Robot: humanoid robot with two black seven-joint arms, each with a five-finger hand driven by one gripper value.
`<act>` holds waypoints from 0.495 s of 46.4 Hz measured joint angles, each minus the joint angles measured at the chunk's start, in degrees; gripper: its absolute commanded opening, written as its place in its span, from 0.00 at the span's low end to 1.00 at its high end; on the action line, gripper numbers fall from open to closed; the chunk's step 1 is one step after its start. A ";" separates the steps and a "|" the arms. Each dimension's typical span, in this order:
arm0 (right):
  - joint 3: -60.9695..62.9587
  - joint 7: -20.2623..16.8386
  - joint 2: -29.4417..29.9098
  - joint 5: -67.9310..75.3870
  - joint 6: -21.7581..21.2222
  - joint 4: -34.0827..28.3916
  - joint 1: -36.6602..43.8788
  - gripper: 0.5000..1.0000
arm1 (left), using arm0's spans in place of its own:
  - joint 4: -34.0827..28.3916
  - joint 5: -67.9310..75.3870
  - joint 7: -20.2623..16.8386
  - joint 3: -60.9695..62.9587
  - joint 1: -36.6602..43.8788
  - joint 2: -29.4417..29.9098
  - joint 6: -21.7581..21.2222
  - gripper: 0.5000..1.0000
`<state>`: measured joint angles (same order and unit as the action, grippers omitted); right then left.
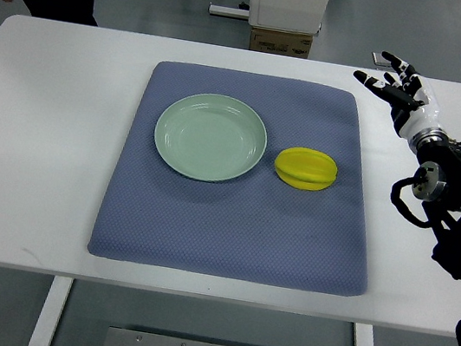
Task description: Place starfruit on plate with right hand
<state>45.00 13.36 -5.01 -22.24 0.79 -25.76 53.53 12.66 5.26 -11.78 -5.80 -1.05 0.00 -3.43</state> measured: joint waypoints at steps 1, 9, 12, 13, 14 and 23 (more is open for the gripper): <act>0.00 0.00 0.00 0.00 0.00 0.00 0.00 1.00 | 0.00 0.00 0.00 0.00 0.00 0.00 0.01 1.00; 0.00 0.00 0.00 0.00 0.00 0.01 0.00 1.00 | 0.02 0.00 0.00 0.00 0.00 0.00 0.26 1.00; 0.00 0.00 0.00 0.00 0.00 0.01 0.00 1.00 | 0.03 0.00 0.00 0.00 0.00 0.00 0.28 1.00; 0.00 0.00 0.00 0.00 0.00 0.01 0.00 1.00 | 0.03 0.00 0.00 0.00 0.00 0.00 0.28 1.00; 0.00 0.00 -0.01 0.00 0.00 0.01 0.00 1.00 | 0.03 0.00 0.00 0.00 0.00 0.00 0.28 1.00; 0.02 0.00 -0.08 0.00 0.00 0.01 0.16 1.00 | 0.02 -0.02 0.00 -0.05 0.00 0.00 -0.11 1.00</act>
<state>45.02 13.36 -5.09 -22.24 0.79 -25.75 53.70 12.67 5.24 -11.78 -5.84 -1.05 0.00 -3.54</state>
